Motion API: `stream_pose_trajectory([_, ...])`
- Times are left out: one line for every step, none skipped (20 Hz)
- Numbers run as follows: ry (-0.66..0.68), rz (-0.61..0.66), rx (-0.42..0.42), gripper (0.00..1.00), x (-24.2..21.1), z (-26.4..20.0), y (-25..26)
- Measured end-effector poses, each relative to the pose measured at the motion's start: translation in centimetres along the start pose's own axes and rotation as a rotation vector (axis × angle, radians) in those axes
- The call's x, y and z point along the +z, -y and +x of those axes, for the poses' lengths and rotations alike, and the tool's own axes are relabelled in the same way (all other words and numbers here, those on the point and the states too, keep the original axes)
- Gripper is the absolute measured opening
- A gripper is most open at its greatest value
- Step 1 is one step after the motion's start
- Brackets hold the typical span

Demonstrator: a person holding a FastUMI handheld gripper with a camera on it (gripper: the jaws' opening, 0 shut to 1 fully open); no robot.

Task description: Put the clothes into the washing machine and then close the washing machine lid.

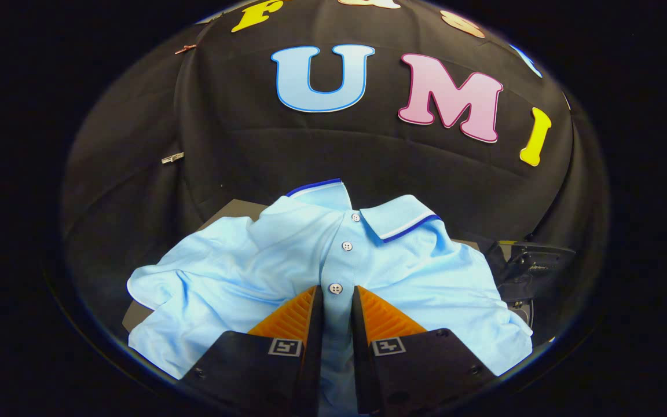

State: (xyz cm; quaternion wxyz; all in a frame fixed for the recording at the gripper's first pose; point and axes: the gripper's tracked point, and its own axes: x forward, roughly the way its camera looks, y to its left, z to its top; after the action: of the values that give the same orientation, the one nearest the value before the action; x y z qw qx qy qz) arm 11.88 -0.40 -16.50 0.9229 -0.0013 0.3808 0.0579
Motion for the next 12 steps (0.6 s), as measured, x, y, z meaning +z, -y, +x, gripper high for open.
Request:
stream_pose_trajectory([0.004,0.01,-0.01,0.08,0.2,0.2,0.3])
stream_pose_trajectory([-0.003,0.016,-0.019,0.08,0.0,0.2,0.4])
stream_pose_trajectory([-0.02,0.021,-0.026,0.08,-0.2,0.0,0.5])
stream_pose_trajectory([-0.037,0.031,-0.032,0.08,-0.2,0.0,0.5])
stream_pose_trajectory([-0.055,0.035,-0.039,0.08,-0.3,0.0,0.5])
stream_pose_trajectory([-0.064,0.011,-0.056,0.08,-0.2,0.0,0.4])
stream_pose_trajectory([-0.077,-0.031,-0.085,0.08,-0.2,-0.3,0.8])
stream_pose_trajectory([-0.082,-0.045,-0.096,0.08,0.0,-0.8,0.9])
stream_pose_trajectory([-0.091,-0.038,-0.087,0.08,0.0,-1.1,0.8])
stream_pose_trajectory([-0.092,-0.03,-0.087,0.08,0.1,-1.4,1.0])
stream_pose_trajectory([-0.083,-0.03,-0.067,0.08,0.6,-2.0,0.9])
stream_pose_trajectory([-0.059,-0.037,-0.043,0.08,1.4,-2.6,0.7])
